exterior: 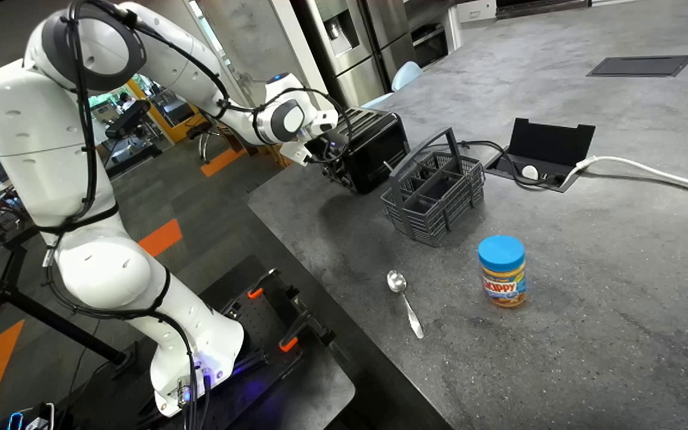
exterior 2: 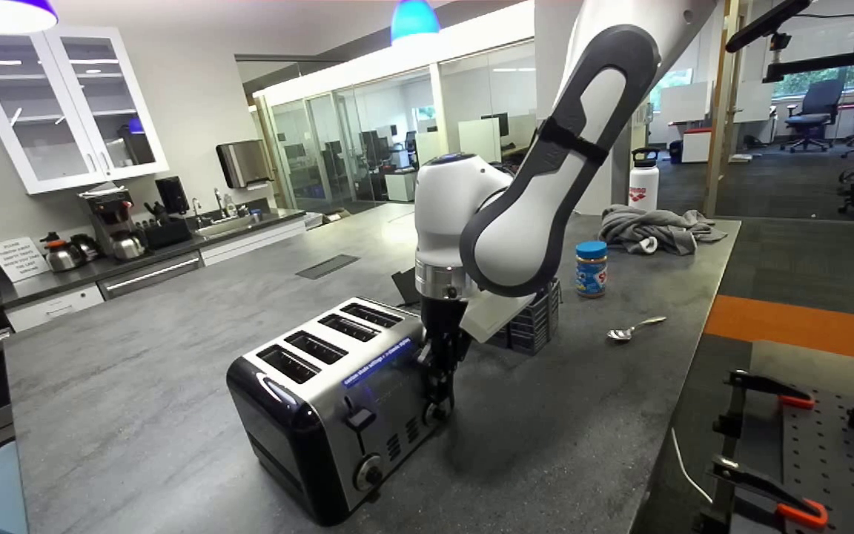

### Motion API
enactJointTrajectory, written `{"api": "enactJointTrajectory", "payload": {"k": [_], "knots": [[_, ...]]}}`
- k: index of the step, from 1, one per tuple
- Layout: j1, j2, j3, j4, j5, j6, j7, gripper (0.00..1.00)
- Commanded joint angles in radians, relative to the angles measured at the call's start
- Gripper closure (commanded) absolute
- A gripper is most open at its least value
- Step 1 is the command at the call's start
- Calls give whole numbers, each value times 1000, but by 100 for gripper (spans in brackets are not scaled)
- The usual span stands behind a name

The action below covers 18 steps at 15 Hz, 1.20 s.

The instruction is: Push down the lever on the right

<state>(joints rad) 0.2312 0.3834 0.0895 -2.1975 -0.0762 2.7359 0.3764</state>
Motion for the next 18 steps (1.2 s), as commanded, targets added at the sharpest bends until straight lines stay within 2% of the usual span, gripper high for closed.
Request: {"api": "enactJointTrajectory", "payload": {"k": [1, 8, 15, 18], "knots": [[9, 74, -16, 9, 17, 61, -24, 100], [21, 71, -26, 2, 7, 78, -9, 100], [44, -129, -1, -84, 25, 73, 8, 100], [74, -235, -8, -126, -9, 78, 40, 100]]}}
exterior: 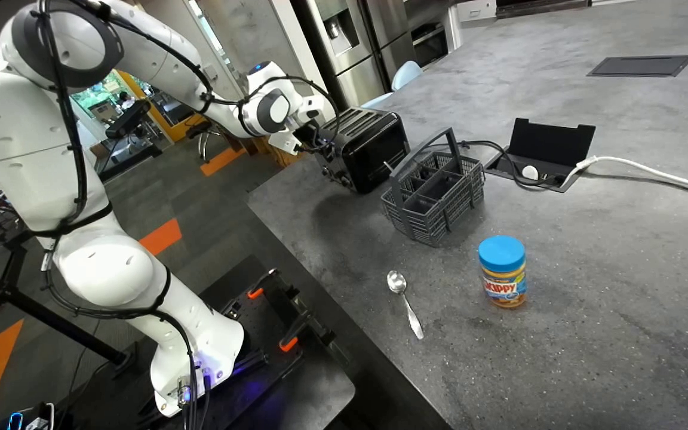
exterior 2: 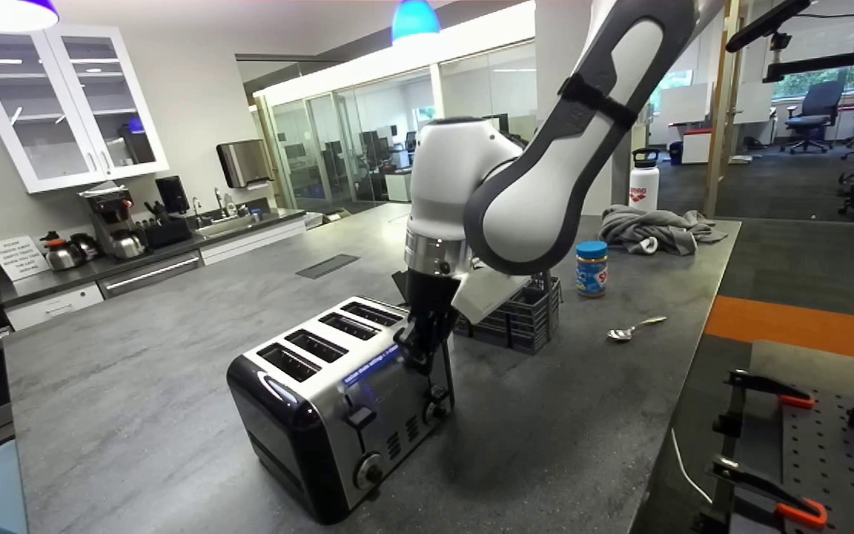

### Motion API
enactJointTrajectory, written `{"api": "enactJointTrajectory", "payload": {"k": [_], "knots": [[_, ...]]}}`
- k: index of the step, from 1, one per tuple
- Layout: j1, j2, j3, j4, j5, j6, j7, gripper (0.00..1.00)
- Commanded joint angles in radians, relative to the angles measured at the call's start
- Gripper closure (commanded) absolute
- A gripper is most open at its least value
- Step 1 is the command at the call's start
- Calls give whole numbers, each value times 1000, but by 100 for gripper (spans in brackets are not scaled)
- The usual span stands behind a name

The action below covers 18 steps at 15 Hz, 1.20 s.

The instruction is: Push down the lever on the right

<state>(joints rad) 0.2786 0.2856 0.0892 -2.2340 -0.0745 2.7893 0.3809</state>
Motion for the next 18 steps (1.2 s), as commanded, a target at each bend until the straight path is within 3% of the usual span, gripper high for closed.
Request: {"api": "enactJointTrajectory", "payload": {"k": [1, 10, 11, 18], "knots": [[29, -161, -3, -96, -16, 24, 40, 100], [31, -422, 13, -167, -186, -61, 218, 100], [-26, -437, 72, -173, -176, -65, 212, 100], [-89, -503, 157, -211, -145, -93, 188, 100]]}}
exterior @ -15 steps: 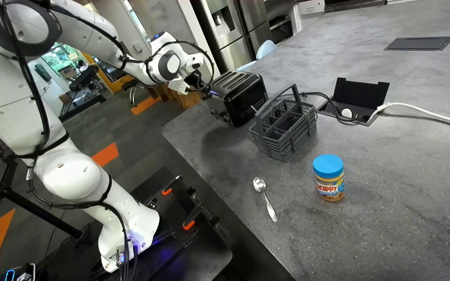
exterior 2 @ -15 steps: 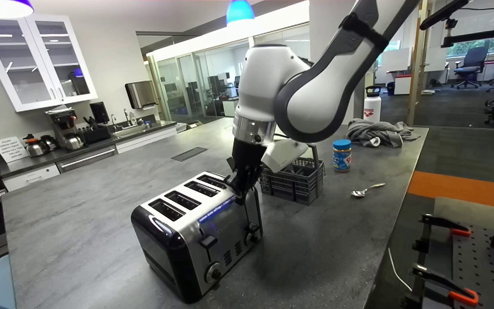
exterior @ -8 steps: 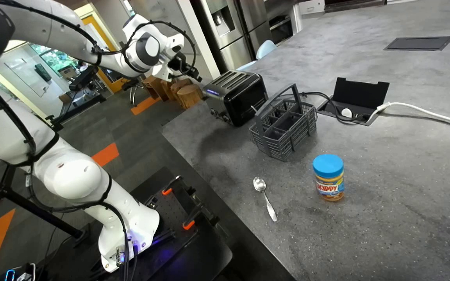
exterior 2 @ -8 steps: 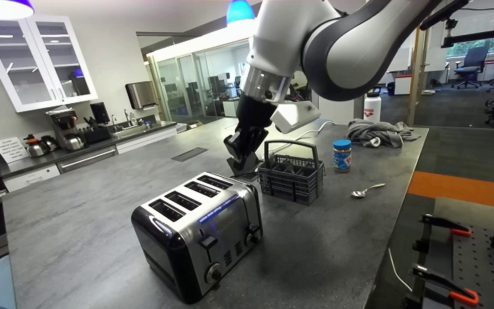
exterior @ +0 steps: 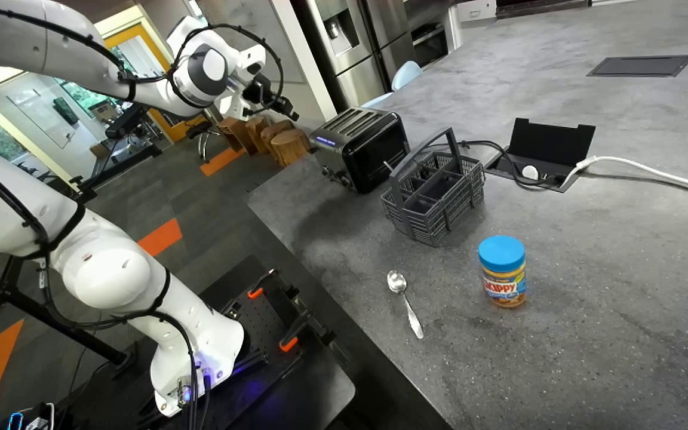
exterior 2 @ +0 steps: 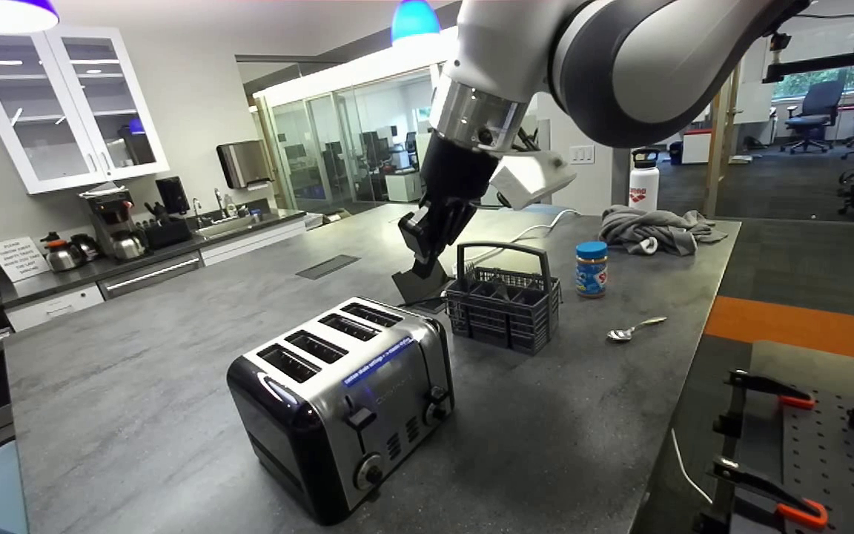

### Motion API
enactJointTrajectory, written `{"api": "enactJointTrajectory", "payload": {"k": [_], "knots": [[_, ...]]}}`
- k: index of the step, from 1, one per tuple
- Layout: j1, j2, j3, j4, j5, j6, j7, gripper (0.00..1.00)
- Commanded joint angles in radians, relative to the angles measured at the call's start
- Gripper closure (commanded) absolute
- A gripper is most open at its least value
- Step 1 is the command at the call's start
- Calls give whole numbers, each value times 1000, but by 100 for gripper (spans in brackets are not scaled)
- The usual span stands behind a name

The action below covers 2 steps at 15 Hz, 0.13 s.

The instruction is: Push down the lever on the right

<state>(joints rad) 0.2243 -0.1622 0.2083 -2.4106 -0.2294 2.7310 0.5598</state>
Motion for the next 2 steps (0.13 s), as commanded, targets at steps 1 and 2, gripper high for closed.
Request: {"api": "enactJointTrajectory", "payload": {"k": [1, 2], "knots": [[-43, -64, 46, -41, 6, -34, 12, 100], [-48, -70, 52, -46, 9, -33, 11, 100]]}}
